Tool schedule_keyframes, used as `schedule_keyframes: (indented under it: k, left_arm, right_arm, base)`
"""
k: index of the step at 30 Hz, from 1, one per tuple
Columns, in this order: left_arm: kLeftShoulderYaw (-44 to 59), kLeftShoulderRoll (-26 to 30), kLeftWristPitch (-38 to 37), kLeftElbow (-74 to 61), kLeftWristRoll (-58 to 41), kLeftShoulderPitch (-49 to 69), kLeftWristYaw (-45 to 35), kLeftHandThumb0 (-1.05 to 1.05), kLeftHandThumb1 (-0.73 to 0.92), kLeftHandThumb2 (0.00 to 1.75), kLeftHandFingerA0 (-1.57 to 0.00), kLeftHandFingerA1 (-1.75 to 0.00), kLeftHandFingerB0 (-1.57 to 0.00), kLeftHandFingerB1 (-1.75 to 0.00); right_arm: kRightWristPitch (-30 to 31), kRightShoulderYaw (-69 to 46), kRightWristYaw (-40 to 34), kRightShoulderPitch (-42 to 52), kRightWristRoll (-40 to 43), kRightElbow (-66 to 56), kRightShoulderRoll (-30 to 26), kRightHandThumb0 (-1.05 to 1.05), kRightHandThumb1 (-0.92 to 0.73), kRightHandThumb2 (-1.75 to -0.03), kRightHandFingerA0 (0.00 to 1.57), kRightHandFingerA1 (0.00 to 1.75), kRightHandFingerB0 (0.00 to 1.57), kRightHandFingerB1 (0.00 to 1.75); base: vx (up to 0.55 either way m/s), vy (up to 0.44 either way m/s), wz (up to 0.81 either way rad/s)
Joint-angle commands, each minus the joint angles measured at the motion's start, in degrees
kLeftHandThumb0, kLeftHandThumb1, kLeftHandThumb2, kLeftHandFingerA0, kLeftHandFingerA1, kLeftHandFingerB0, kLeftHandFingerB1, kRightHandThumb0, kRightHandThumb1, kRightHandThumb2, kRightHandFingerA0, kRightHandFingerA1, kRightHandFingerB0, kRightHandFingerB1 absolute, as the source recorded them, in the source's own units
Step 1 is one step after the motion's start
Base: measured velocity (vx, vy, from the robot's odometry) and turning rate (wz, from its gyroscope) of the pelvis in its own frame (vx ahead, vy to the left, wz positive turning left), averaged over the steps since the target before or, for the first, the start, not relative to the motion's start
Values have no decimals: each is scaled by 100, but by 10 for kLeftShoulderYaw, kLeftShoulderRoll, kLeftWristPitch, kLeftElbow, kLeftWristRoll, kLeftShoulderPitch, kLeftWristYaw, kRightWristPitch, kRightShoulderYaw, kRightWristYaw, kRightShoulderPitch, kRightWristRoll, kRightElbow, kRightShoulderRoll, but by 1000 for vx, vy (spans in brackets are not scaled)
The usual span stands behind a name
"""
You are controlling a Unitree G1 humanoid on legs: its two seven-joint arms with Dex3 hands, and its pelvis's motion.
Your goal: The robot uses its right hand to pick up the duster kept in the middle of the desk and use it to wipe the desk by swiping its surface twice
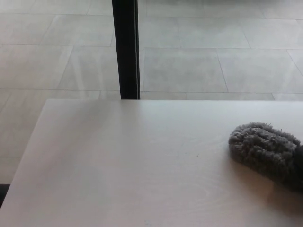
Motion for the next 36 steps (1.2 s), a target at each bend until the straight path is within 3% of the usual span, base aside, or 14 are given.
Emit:
schedule_keyframes:
  k: [1, 3, 4, 5, 6, 7, 8, 11, 12, 16, 27, 30, 33, 36]
  left_arm:
    - [1, 13, -7, -6, -11, -1, -12, -45, 67, 67, -37, -62, -35, -45]
    - [4, 14, 0, -5, -14, -3, -11, -46, 65, 68, -36, -61, -36, -45]
    - [1, 14, -1, -4, -11, -4, -7, -46, 67, 68, -36, -59, -36, -44]
    - [2, 14, 2, -2, -11, -7, -3, -43, 67, 69, -38, -60, -38, -44]
    - [-1, 15, -2, -4, -9, -6, -4, -46, 67, 68, -36, -61, -37, -44]
    - [0, 14, 0, -4, -10, -7, -4, -43, 66, 66, -38, -61, -37, -44]
    - [2, 14, 0, -3, -11, -8, -5, -43, 65, 67, -37, -61, -37, -45]
    - [4, 14, 3, -2, -13, -10, 0, -40, 65, 68, -40, -61, -40, -46]
    - [6, 14, 3, -1, -15, -10, -2, -41, 65, 68, -40, -62, -41, -46]
    - [3, 15, 0, 0, -11, -15, 0, -43, 63, 72, -41, -67, -42, -48]
    - [2, 23, 4, 2, -11, -25, -7, -42, 64, 75, -37, -64, -40, -47]
    - [2, 25, 6, 1, -11, -27, -5, -42, 63, 75, -38, -64, -42, -47]
    - [-1, 26, 6, -1, -10, -27, -2, -45, 59, 73, -39, -64, -43, -47]
    - [-5, 28, 3, 0, -6, -30, 4, -44, 63, 74, -39, -62, -42, -46]
  right_arm:
    - [-6, 14, 48, 55, -7, -80, 62, -48, -80, -70, 84, 173, 72, 107]
    - [-37, 22, 28, 67, -13, -143, 49, -38, -77, -66, 88, 175, 77, 110]
    - [-46, 25, 33, 72, -14, -176, 45, -41, -55, -99, 117, 135, 78, 100]
    - [-41, 32, 35, 79, -23, -220, 42, -43, -55, -99, 116, 134, 78, 105]
    - [-36, 31, 67, 86, -17, -263, 42, -38, -79, -70, 88, 175, 69, 133]
    - [-43, 36, 67, 92, -22, -298, 35, -43, -57, -100, 116, 135, 79, 107]
    - [-43, 33, 44, 104, -23, -327, 35, -38, -74, -70, 87, 175, 80, 120]
    - [-37, 42, 61, 119, -33, -396, 30, -40, -76, -70, 89, 175, 81, 106]
    - [-38, 48, 66, 127, -38, -428, 29, -34, -71, -74, 91, 175, 75, 84]
    - [-53, 54, 75, 143, -37, -485, 17, -31, -65, -71, 85, 168, 74, 68]
    - [-79, 49, 101, 187, -57, -562, -35, -34, -65, -66, 89, 166, 76, 68]
    - [-103, 42, 63, 203, -68, -562, -54, -38, -67, -67, 89, 164, 85, 73]
    - [-108, 27, 66, 225, -70, -572, -69, -37, -73, -66, 83, 166, 79, 74]
    - [-108, 14, 61, 230, -85, -566, -76, -44, -65, -65, 89, 167, 71, 67]
  base:
    - [0, 0, 0]
    - [0, 0, 0]
    - [0, 0, 0]
    - [0, 0, 0]
    - [0, 0, 0]
    - [0, 0, 0]
    - [0, 0, 0]
    - [0, 0, 0]
    - [0, 0, 0]
    - [0, 0, 0]
    - [0, 0, 0]
    - [0, 0, 0]
    - [0, 0, 0]
    - [0, 0, 0]
